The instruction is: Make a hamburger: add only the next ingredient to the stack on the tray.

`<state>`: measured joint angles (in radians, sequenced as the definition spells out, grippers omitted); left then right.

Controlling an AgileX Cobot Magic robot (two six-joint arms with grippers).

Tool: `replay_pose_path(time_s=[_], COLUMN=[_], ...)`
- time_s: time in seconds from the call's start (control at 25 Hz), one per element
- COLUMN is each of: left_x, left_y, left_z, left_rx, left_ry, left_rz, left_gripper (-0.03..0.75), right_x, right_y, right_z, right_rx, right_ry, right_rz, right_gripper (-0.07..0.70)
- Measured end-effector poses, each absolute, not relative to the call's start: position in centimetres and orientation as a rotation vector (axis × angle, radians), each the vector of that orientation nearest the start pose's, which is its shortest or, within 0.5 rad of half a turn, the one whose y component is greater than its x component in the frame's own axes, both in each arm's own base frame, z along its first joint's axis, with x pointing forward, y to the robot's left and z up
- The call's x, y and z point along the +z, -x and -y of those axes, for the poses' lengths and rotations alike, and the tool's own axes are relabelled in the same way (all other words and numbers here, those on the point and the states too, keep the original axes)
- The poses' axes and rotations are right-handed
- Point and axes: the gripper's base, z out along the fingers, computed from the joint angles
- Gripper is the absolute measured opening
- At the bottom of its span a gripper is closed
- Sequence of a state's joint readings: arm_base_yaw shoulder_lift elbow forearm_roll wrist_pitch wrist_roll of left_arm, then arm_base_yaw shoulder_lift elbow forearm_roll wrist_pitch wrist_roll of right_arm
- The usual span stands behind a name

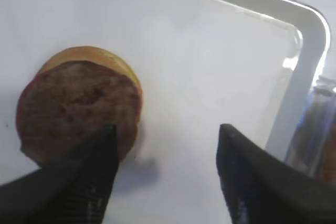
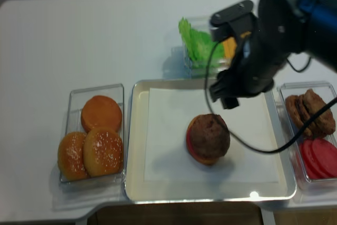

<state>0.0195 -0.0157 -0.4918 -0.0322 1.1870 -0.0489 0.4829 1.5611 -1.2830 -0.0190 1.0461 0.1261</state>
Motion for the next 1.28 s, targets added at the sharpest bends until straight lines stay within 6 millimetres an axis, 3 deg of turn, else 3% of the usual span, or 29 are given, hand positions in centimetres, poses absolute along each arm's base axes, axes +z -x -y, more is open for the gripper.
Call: replay_pose_path(time_s=[0.2,0.44,0.84,1.28], left_x=[26.5,26.5,26.5,26.5], left_y=[1.2,1.2,1.2,1.2], left_z=[0.3,0.3,0.3,0.3], left_rx=[-0.056,-0.056,-0.056,-0.056], left_ry=[0.070,0.070,0.070,0.070], left_rz=[-2.162,-2.162,-2.162,-2.162], left_gripper=[0.417,0.417,0.417,0.417], right_x=[30.1,30.5,32.8,33.7], right_y=[-29.4,-27.7,-20.1,-9.6], right_z=[-9.1,-4.3,-2.8,-1.6], right_rx=[0.188,0.156,0.134,0.122], right_ry=[0.278,0.104,0.108,0.121], right_rz=[-2.798,-2.806,-2.732,-2.587], right_gripper=[0.447,0.447,0.447,0.447])
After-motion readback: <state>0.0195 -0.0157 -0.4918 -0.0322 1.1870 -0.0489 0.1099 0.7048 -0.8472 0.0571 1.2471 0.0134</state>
